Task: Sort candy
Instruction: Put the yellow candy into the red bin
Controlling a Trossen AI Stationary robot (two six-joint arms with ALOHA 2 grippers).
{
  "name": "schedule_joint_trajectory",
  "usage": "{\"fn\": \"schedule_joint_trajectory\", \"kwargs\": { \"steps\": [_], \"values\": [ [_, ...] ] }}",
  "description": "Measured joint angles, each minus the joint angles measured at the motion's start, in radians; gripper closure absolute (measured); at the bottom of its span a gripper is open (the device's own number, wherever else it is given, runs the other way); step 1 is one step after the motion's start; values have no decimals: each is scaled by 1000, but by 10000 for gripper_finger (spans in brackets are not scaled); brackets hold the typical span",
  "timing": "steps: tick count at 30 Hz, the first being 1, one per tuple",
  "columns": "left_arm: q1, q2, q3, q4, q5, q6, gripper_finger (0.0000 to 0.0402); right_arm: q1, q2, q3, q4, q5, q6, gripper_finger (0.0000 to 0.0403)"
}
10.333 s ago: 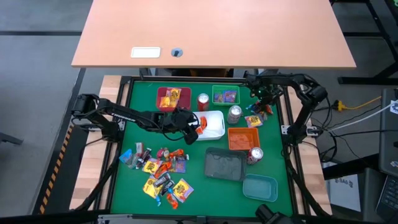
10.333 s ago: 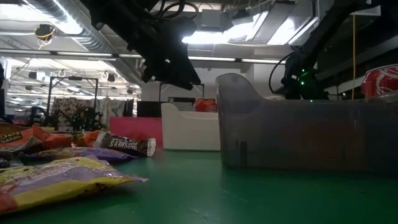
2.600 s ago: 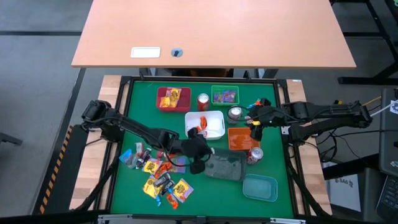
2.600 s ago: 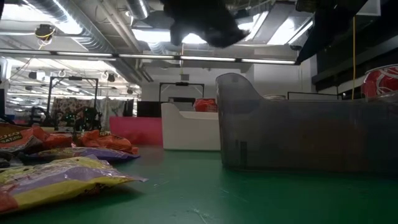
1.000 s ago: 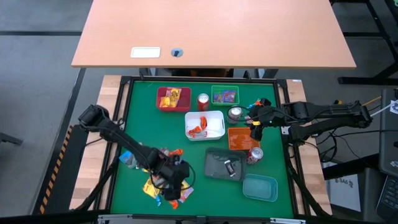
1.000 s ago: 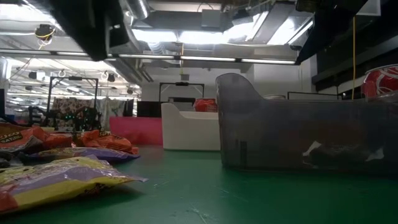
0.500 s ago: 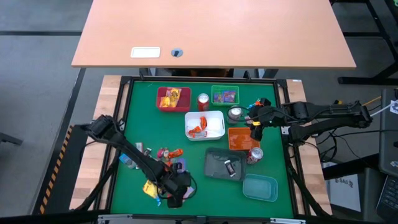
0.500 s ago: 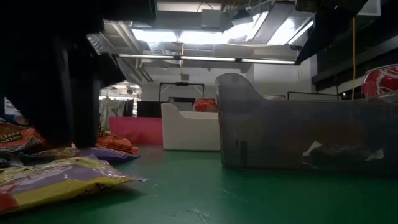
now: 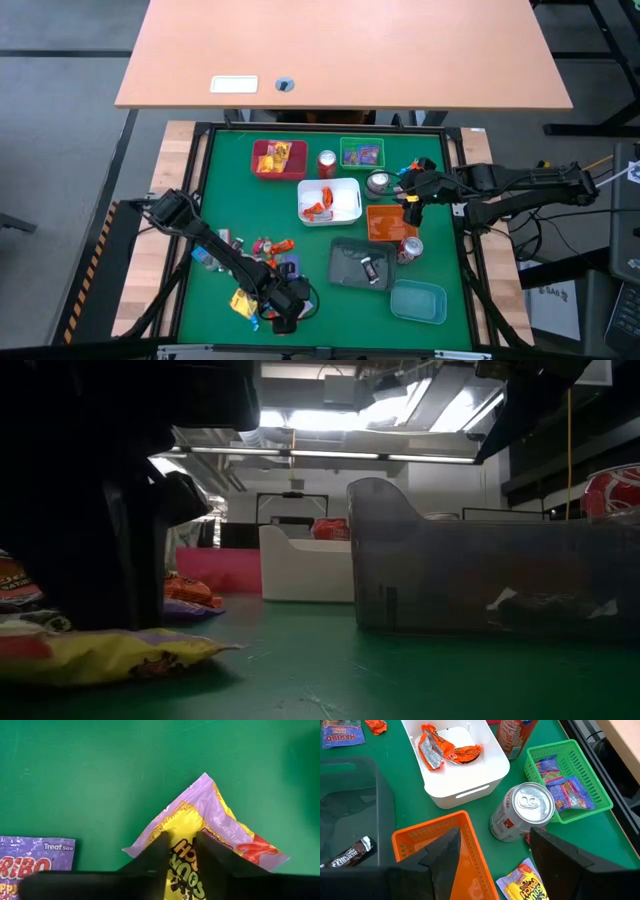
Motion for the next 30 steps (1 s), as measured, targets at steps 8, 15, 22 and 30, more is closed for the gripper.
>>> {"fn": "schedule_joint_trajectory", "kwargs": {
  "steps": [8, 15, 22, 30],
  "values": [
    [17, -3, -2, 11, 15, 3, 394, 0, 0, 0, 0, 0, 0, 166],
    [66, -79, -8, -31, 10, 87, 400, 0, 0, 0, 0, 0, 0, 166],
    [161, -244, -6, -152, 7, 184, 401, 0, 0, 0, 0, 0, 0, 166],
    [358, -426, -6, -310, -186, 354, 402, 0, 0, 0, 1, 0, 0, 166]
  ]
}}
